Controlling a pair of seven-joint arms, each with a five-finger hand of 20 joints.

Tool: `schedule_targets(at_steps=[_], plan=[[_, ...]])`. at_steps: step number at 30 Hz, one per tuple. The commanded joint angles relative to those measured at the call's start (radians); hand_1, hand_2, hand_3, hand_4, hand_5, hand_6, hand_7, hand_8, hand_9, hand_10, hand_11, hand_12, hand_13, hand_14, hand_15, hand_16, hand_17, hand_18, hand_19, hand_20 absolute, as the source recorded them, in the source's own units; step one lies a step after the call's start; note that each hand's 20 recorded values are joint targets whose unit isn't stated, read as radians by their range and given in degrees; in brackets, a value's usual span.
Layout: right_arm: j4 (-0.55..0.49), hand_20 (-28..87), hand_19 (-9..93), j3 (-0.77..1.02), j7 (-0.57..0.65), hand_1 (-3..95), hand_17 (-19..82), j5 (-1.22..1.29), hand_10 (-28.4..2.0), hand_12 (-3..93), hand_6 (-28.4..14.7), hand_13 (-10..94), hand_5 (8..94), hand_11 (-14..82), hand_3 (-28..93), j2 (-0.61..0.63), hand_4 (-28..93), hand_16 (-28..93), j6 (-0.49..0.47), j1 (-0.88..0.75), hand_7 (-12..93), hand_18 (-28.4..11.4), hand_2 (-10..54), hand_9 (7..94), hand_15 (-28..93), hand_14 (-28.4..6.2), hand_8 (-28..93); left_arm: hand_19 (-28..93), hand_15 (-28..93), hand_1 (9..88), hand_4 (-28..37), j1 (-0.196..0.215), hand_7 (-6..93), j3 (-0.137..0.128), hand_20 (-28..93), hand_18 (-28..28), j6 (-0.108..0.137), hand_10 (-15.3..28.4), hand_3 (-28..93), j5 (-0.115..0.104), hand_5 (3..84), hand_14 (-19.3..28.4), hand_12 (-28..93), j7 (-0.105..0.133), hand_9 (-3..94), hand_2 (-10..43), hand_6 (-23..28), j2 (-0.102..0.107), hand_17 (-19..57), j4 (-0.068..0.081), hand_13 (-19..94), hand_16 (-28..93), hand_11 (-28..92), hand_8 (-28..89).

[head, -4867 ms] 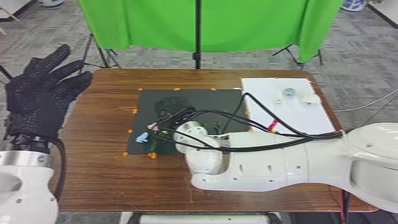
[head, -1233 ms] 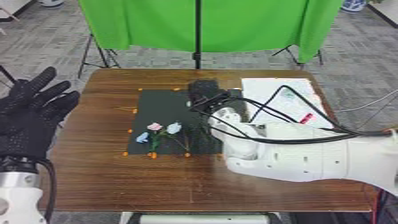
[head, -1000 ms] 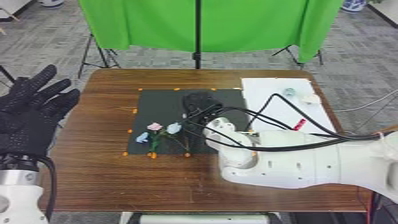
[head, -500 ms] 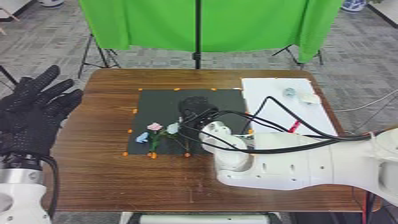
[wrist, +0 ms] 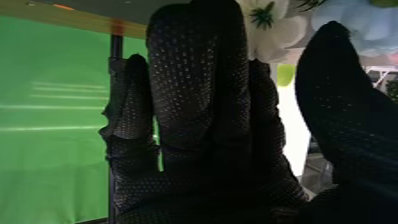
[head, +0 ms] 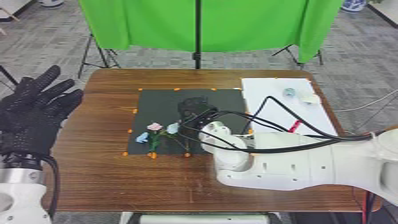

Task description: Arrange flowers

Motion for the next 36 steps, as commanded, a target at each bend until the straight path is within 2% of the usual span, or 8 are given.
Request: schedule_targets(at_steps=[1,4,12,15,18,23,27,36], plan=[[-0.023,19,91,0.017,-0.011,35.2,36,0.007,-9.7,16.6,1.5,80,68.3,24.5,77,0.016,-28,19,-0.004,0.015,16,-20.2,-9.5,85.3,56,-5.2,-13,78,60,21.1,-28.3,0.014,13.3,0.003,-11,27.0,-0.001,20.7,75,0.002,35.0,28.4,10,-0.014,29.3,12.0,10.5,-0.014,-5.9,0.004,24,-14,30,-9],[-0.026,20,91,0.011,-0.019,34.6,36,0.008,-9.9,16.6,1.4,80,68.3,24.5,78,0.015,-28,19,0.01,0.023,16,-20.5,-9.0,85.2,56,-5.5,-13,78,60,21.1,-28.3,0.012,13.4,0.004,-11,27.0,-0.003,20.8,75,0.004,35.0,28.4,10,-0.016,29.3,12.0,10.5,-0.014,-5.8,0.004,24,-14,30,-9],[-0.023,21,90,0.001,-0.03,35.1,36,0.026,-10.4,15.8,1.9,80,69.4,22.6,83,0.001,-28,18,0.023,0.038,15,-21.0,5.9,85.0,56,-5.7,-9,78,60,21.2,-28.3,0.003,13.3,0.013,-11,27.1,-0.004,20.7,75,0.003,35.1,28.4,10,-0.01,29.3,12.0,10.6,-0.011,-5.8,0.005,24,-14,30,-9],[-0.017,22,90,-0.012,-0.019,38.1,36,0.012,-10.1,15.5,2.5,80,71.0,21.7,81,-0.003,-28,18,0.037,0.045,15,-20.9,8.3,85.6,56,-5.7,-8,78,60,21.2,-28.3,0.005,13.2,0.014,-11,27.1,-0.001,20.7,75,0.001,35.1,28.4,10,-0.007,29.3,12.0,10.6,-0.009,-5.8,0.005,24,-14,30,-9],[-0.012,22,90,-0.022,-0.009,42.5,37,0.003,-9.2,15.8,2.1,82,74.2,21.0,79,-0.006,-28,18,0.055,0.045,14,-20.3,6.6,87.5,55,-5.0,-6,78,60,21.2,-28.3,0.013,13.3,0.011,-11,27.1,-0.001,20.7,75,0.001,35.1,28.4,10,-0.004,29.3,12.0,10.6,-0.011,-5.8,0.003,24,-14,30,-9],[-0.004,21,90,-0.032,0.0,47.3,39,-0.007,-7.7,16.3,2.8,84,79.1,21.3,74,-0.007,-28,19,0.066,0.045,14,-19.5,-0.2,90.3,52,-3.8,-3,78,60,21.2,-28.3,0.012,13.2,0.014,-12,27.0,0.001,20.7,75,-0.002,35.1,28.4,10,0.001,29.3,12.0,10.7,-0.008,-5.8,0.004,24,-14,30,-9],[-0.004,20,90,-0.028,-0.002,47.9,39,0.001,-7.4,18.2,2.4,84,82.2,21.3,72,-0.009,-28,20,0.064,0.044,16,-19.4,-9.0,91.2,51,-3.7,0,78,60,21.1,-28.3,0.008,13.0,0.018,-12,27.1,0.003,20.7,75,-0.003,35.2,28.4,9,-0.002,29.3,12.0,10.7,-0.008,-5.8,0.005,24,-14,30,-9],[-0.01,20,90,-0.025,-0.002,38.9,39,0.009,-8.3,16.8,1.6,83,75.8,23.5,74,-0.005,-28,20,0.081,0.048,16,-19.7,-9.5,88.8,52,-4.1,-4,78,60,21.3,-28.3,0.013,13.1,0.018,-12,27.1,0.002,20.7,75,-0.002,35.2,28.4,10,-0.001,29.3,11.9,10.7,-0.009,-5.8,0.004,24,-14,30,-9]])
